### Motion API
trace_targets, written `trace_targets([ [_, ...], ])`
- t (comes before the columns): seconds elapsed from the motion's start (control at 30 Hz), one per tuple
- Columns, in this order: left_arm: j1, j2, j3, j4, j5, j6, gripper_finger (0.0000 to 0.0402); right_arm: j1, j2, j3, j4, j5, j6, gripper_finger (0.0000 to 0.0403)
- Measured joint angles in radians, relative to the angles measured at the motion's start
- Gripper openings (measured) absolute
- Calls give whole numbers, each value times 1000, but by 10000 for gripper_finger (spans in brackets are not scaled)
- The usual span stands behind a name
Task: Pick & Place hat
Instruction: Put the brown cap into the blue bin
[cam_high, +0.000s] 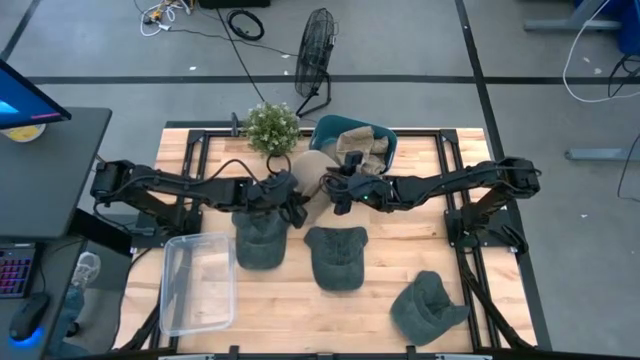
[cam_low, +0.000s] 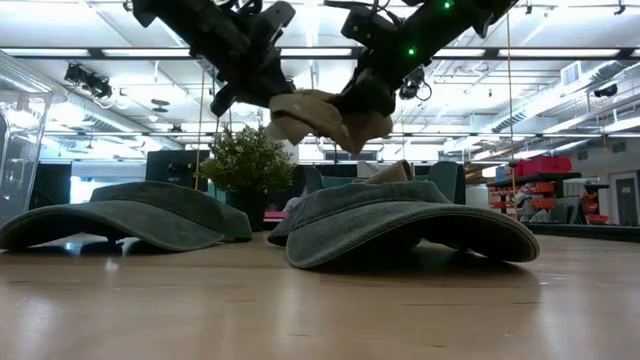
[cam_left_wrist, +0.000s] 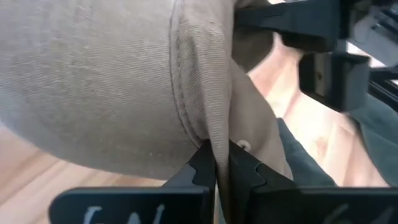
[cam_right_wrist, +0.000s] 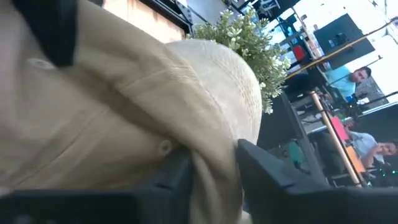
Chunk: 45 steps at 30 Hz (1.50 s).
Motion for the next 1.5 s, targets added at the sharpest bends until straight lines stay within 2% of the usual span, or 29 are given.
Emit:
trace_targets([
  [0.13, 25, 0, 0, 2, -10, 49, 46, 0, 0, 0, -42, 0, 47, 25],
  [0.17, 30, 0, 0, 4, -11, 61, 54, 0, 0, 0, -56, -1, 57, 15],
  [0.33, 43, 0, 0, 8, -6, 104, 98, 2, 0, 0, -130, -3, 41, 19],
  [0.5, 43, 0, 0, 68, -21, 224, 137, 13, 0, 0, -174, 75, -41, 6],
  [0.67, 44, 0, 0, 153, -78, 332, 161, 10, -38, 0, -221, 277, -197, 6],
  [0.77, 44, 0, 0, 166, -79, 348, 165, -20, -101, 0, -222, 306, -303, 6],
  [0.83, 44, 0, 0, 156, -78, 349, 165, -56, -159, 0, -225, 261, -388, 6],
  [0.9, 44, 0, 0, 147, -79, 350, 165, -108, -218, 0, -232, 152, -532, 5],
  [1.0, 44, 0, 0, 142, -78, 350, 165, -206, -280, 0, -280, -56, -829, 5],
  [1.07, 44, 0, 0, 143, -78, 350, 165, -270, -290, 0, -290, -123, -956, 5],
  [1.17, 44, 0, 0, 143, -78, 350, 165, -358, -281, 0, -291, -175, -972, 4],
  [1.27, 44, 0, 0, 144, -78, 349, 165, -451, -266, 0, -319, -357, -1000, 4],
  [1.37, 44, 0, 0, 143, -78, 349, 165, -511, -246, 0, -276, -554, -979, 4],
  [1.5, 48, 0, 0, 145, -77, 349, 165, -553, -207, 0, -177, -708, -979, 4],
])
